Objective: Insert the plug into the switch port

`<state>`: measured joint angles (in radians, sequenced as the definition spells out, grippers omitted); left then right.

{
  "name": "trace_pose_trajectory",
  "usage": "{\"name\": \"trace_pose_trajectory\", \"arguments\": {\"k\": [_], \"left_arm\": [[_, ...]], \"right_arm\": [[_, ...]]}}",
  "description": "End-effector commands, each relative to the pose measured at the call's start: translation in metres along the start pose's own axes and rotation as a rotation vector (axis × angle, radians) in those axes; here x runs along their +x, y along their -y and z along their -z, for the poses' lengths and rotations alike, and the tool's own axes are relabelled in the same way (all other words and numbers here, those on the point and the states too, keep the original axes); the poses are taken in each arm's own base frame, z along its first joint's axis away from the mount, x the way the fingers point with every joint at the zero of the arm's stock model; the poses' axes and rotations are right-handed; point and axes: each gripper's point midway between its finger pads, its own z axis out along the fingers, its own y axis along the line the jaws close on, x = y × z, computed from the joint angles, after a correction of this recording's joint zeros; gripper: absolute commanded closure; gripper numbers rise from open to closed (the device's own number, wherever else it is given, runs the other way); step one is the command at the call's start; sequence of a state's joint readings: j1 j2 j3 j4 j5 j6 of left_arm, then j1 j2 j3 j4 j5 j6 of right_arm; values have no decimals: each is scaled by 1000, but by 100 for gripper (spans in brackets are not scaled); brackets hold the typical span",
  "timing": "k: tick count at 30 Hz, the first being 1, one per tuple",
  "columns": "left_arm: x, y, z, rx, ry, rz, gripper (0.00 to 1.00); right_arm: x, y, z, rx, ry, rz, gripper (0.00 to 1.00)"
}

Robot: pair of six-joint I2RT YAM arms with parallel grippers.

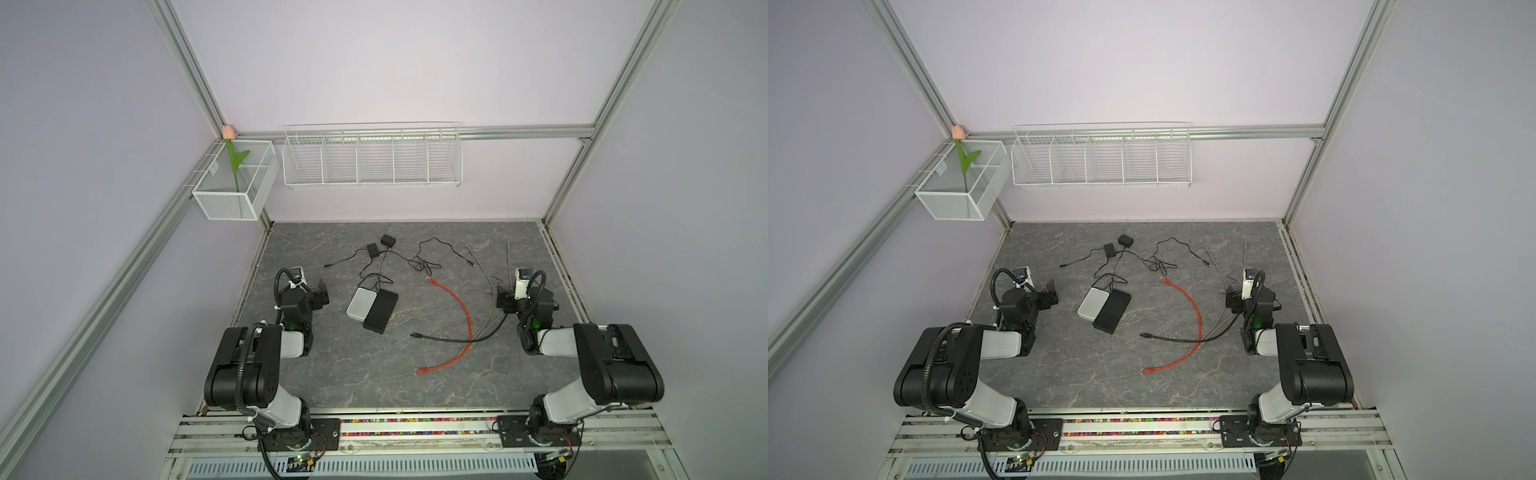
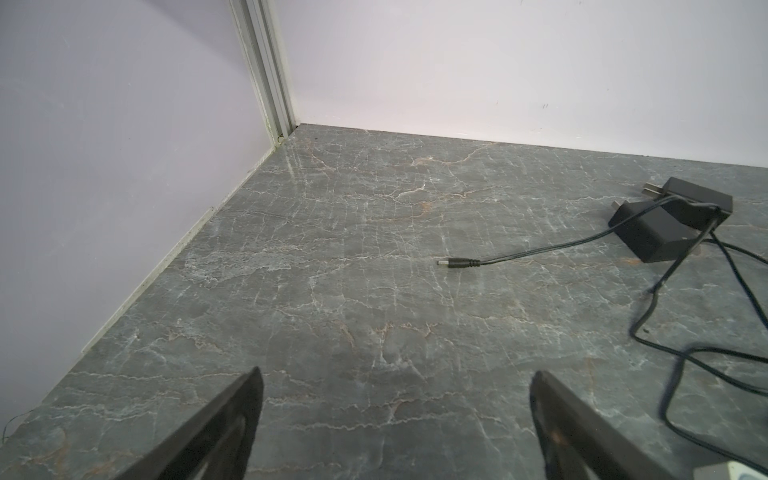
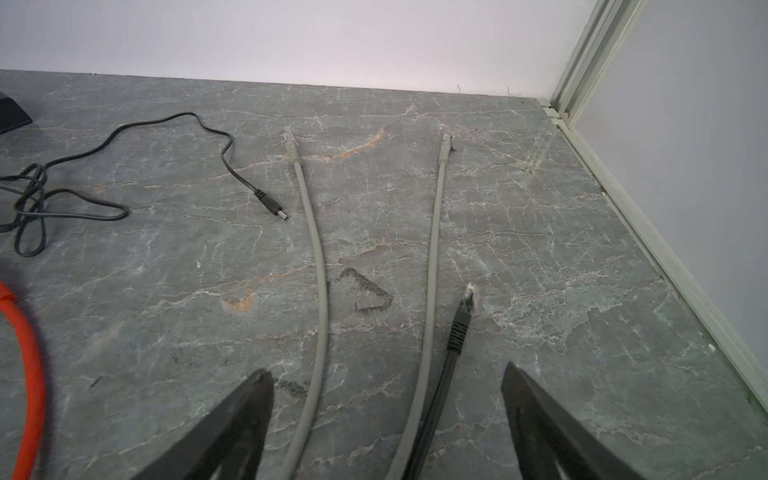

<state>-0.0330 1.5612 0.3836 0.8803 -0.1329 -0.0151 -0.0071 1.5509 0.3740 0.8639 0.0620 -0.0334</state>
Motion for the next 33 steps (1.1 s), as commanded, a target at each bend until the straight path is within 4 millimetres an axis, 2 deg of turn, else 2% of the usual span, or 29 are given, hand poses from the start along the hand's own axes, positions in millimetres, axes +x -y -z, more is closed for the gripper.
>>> {"name": "trace_pose_trajectory", "arguments": {"k": [1, 6, 8, 11, 14, 17, 18, 19, 21, 22, 24, 27, 30, 33], "left_arm": [[-13, -1, -1, -2, 32, 12, 1], [-12, 0, -1, 2, 32, 7, 1], [-15, -4, 0, -32, 43, 3, 1], [-33, -18, 10, -180, 52, 9, 1], [-58, -20, 19, -235, 13, 4, 1], [-73, -7, 30, -199, -45, 81, 1], [-76, 3, 32, -158, -62, 102, 1], [-76, 13, 34, -110, -79, 118, 1], [-75, 26, 37, -43, -119, 182, 1], [-72, 36, 37, 9, -147, 200, 1], [-66, 54, 39, 93, -198, 238, 1], [-56, 78, 41, 189, -245, 262, 1], [-51, 85, 32, 207, -284, 273, 1], [-49, 84, 11, 148, -363, 260, 1]], "right_arm": [[-13, 0, 0, -3, 35, -3, 11], [-15, -1, 2, -6, 49, 2, 11], [-23, -10, 6, -55, 50, 29, 11], [-39, -15, 15, -85, 26, 44, 11], [-72, -36, 33, -164, 70, 103, 11], [-123, -64, 66, -239, 159, 139, 11], [-138, -72, 75, -265, 162, 82, 11], [-145, -75, 80, -284, 93, -49, 11], [-128, -65, 84, -202, -176, -301, 11], [-126, -70, 81, -225, -237, -346, 11], [-120, -101, 79, -390, -309, -311, 8], [-110, -130, 83, -494, -319, -267, 11], [-109, -155, 94, -582, -295, -219, 11], [-106, -171, 101, -626, -300, -181, 6]]}}
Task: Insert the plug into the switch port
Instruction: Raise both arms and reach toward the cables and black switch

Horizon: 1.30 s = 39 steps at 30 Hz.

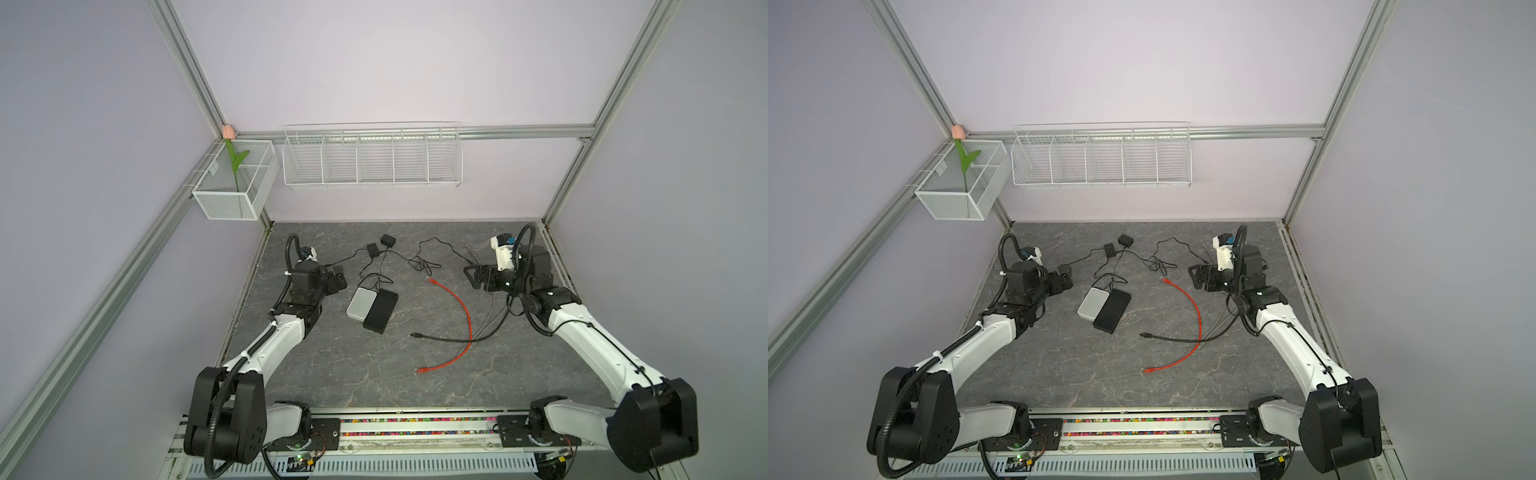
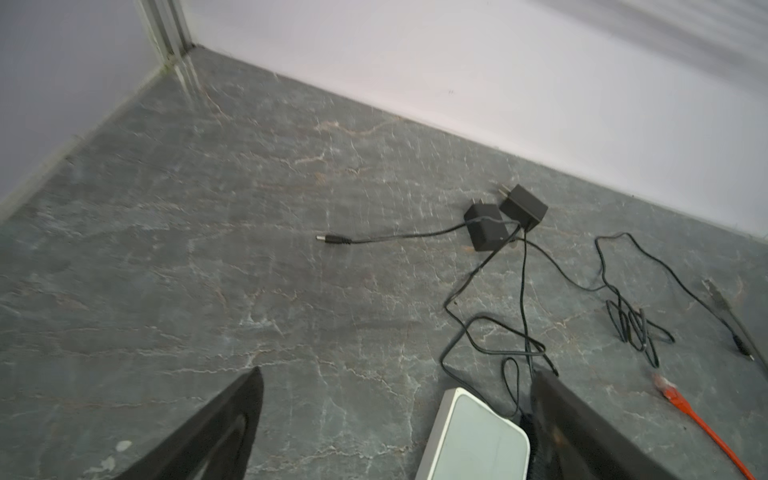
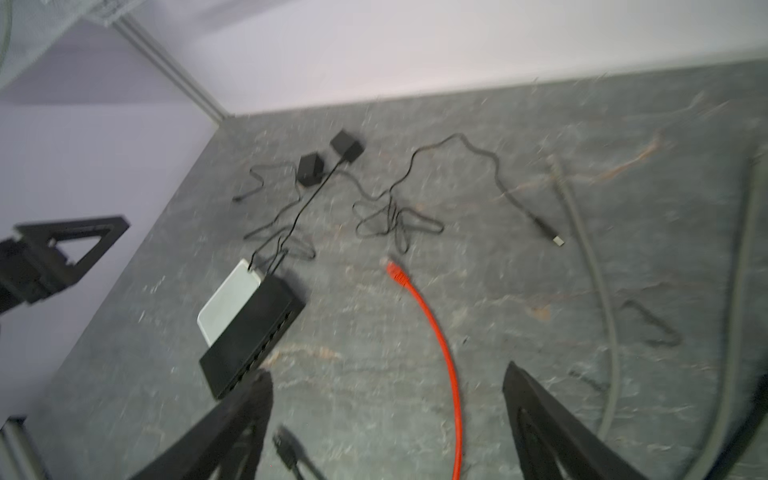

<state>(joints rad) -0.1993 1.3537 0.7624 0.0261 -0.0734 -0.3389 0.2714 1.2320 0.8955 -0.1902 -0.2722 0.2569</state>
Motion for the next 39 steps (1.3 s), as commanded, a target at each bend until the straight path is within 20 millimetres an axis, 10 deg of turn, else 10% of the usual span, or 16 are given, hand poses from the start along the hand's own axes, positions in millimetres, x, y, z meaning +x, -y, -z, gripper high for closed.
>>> {"name": "trace_pose_trajectory", "arguments": {"k": [1, 9, 39], "left_arm": [[-10, -3, -22, -54, -65, 53, 1], [-36, 3, -86, -35, -316, -52, 13], [-7, 59, -142, 134, -461, -347, 21]], "right_arm": [[7, -24, 0, -86, -28, 21, 3], [44, -55, -10, -178, -95, 186, 8], [69, -68, -5, -217, -35, 325, 22]]}}
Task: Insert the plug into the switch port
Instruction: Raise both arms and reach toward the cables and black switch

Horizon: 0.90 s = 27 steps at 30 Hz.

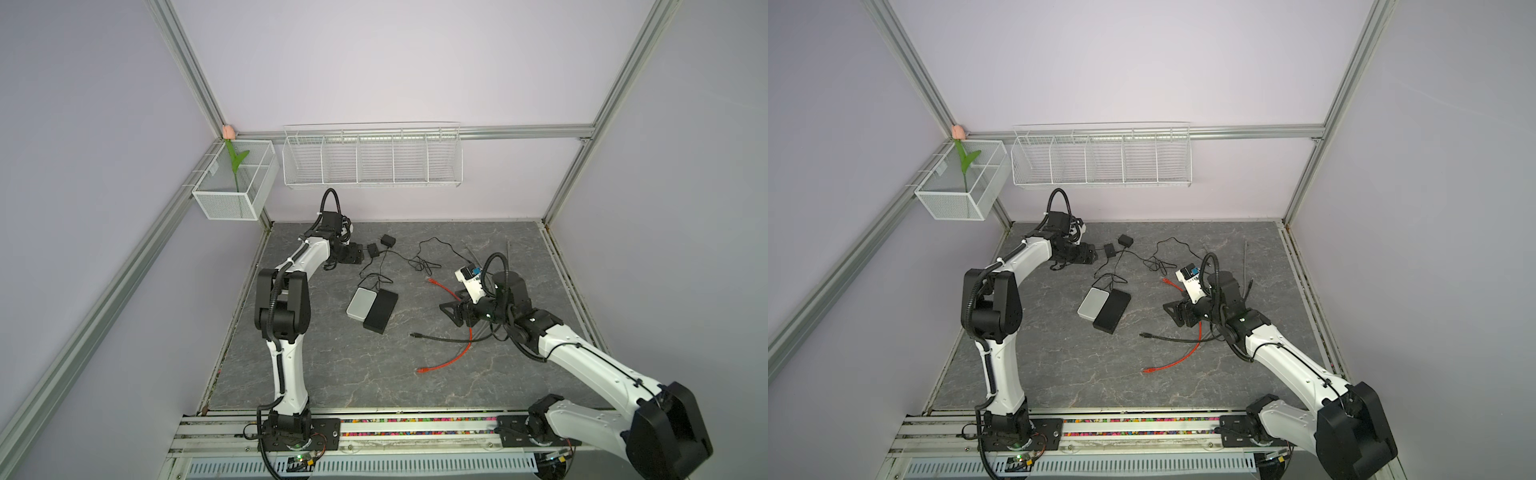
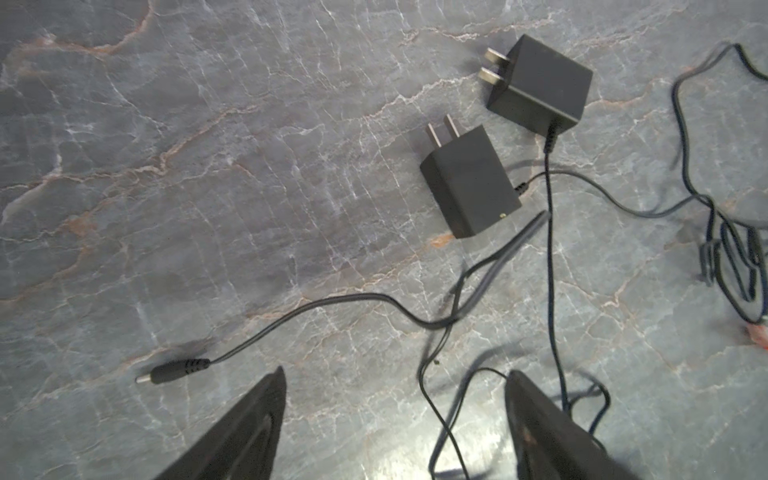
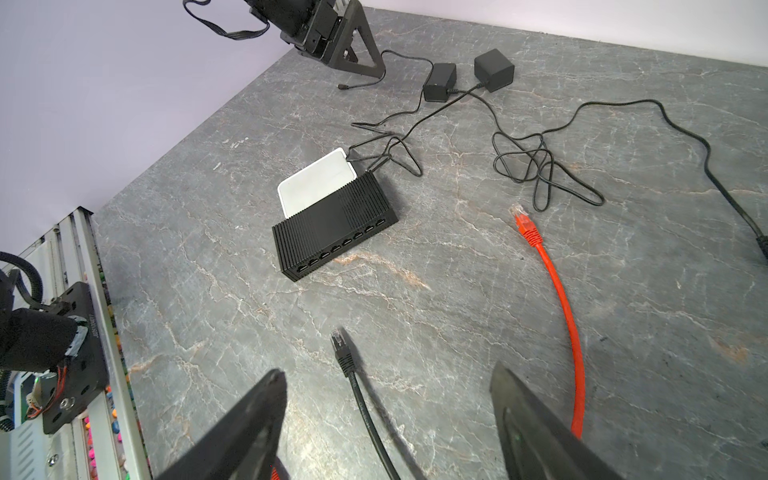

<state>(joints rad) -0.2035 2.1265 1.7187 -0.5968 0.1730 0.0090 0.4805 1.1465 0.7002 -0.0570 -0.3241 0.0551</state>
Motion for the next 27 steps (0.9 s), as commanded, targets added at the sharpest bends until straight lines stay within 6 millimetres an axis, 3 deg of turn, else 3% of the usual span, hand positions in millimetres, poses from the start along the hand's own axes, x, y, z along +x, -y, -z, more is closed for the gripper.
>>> {"name": "trace_pose_trajectory", "arguments": {"k": [1, 11, 21, 24, 27], "left_arm": [[-12, -4, 2, -38, 18, -26, 22], [-17, 13, -18, -67, -18, -114, 31], [-15, 16, -33, -73, -72, -144, 50], [-11, 17, -36, -66, -89, -150, 61], [-8, 16, -38, -67, -120, -154, 80]], "right_arm": [[-1, -1, 2, 7, 17, 6, 22], [-1, -4, 11, 10, 54, -21, 28], [12, -1, 19, 45, 47, -36, 31], [10, 0, 22, 59, 57, -35, 33], [8, 2, 24, 70, 65, -38, 34]]}}
